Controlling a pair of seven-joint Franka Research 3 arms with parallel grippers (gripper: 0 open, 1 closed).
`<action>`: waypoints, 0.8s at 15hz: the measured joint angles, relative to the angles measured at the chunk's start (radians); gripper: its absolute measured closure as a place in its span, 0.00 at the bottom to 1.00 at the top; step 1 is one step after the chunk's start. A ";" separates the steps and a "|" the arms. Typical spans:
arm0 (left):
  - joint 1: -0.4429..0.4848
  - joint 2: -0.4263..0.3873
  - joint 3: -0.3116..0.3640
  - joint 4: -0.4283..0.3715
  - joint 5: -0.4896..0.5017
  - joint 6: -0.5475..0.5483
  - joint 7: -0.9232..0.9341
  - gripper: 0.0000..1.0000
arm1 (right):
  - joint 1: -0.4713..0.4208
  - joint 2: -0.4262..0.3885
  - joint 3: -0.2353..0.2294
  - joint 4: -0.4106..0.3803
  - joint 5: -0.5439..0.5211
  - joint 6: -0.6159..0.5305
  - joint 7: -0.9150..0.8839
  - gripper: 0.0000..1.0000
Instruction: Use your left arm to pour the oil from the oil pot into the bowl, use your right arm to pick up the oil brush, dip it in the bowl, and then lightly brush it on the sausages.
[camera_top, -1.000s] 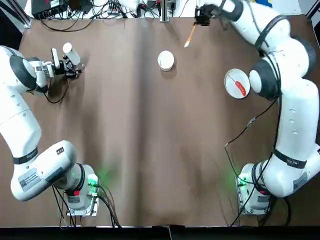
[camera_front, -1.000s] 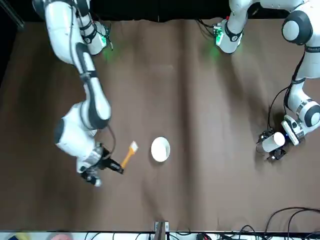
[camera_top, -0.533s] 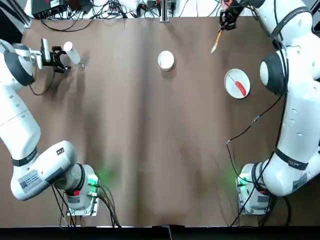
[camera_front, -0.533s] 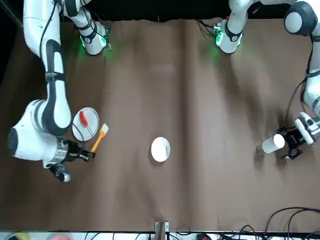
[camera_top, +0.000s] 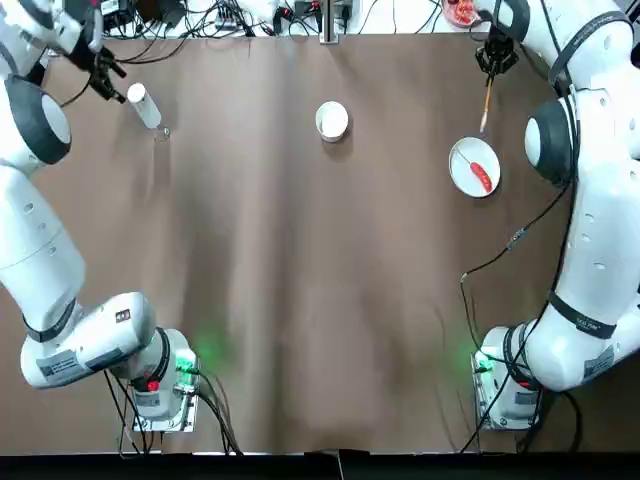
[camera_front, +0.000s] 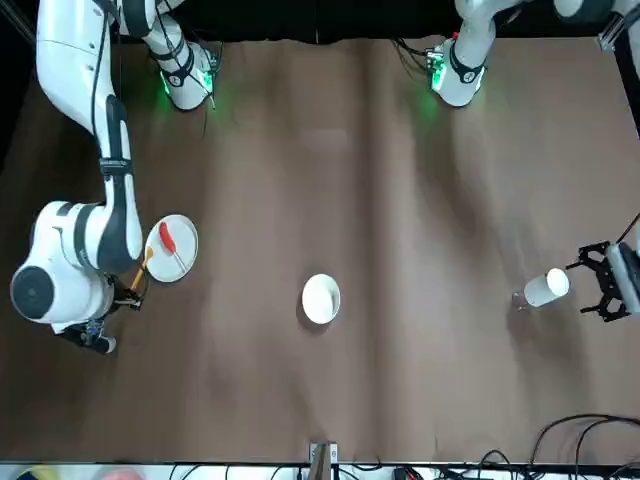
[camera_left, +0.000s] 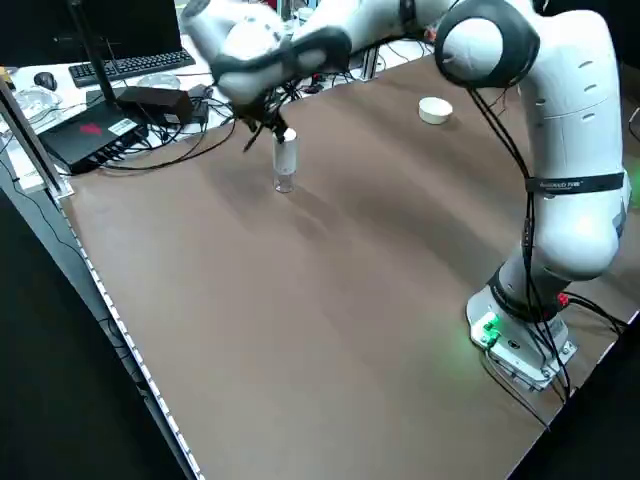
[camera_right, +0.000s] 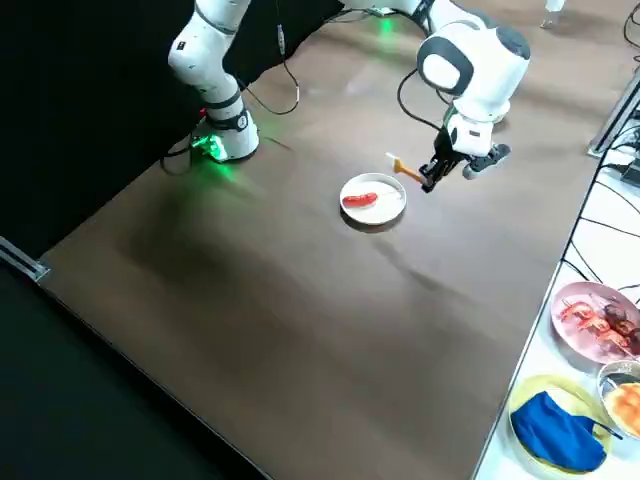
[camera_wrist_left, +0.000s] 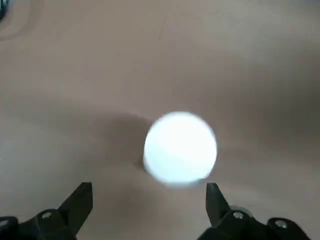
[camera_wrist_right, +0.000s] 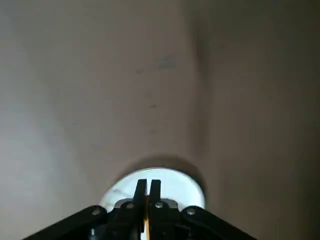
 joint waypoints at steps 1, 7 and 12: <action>-0.044 -0.017 0.000 -0.002 0.070 0.000 -0.100 0.00 | 0.006 0.004 0.002 -0.007 -0.055 -0.003 0.003 0.95; -0.287 -0.097 -0.001 -0.048 0.349 -0.005 -0.656 0.00 | 0.118 0.070 0.011 -0.113 -0.353 -0.024 0.035 0.95; -0.445 -0.217 0.000 -0.140 0.394 -0.106 -1.142 0.00 | 0.208 0.131 0.013 -0.138 -0.458 -0.027 0.053 0.95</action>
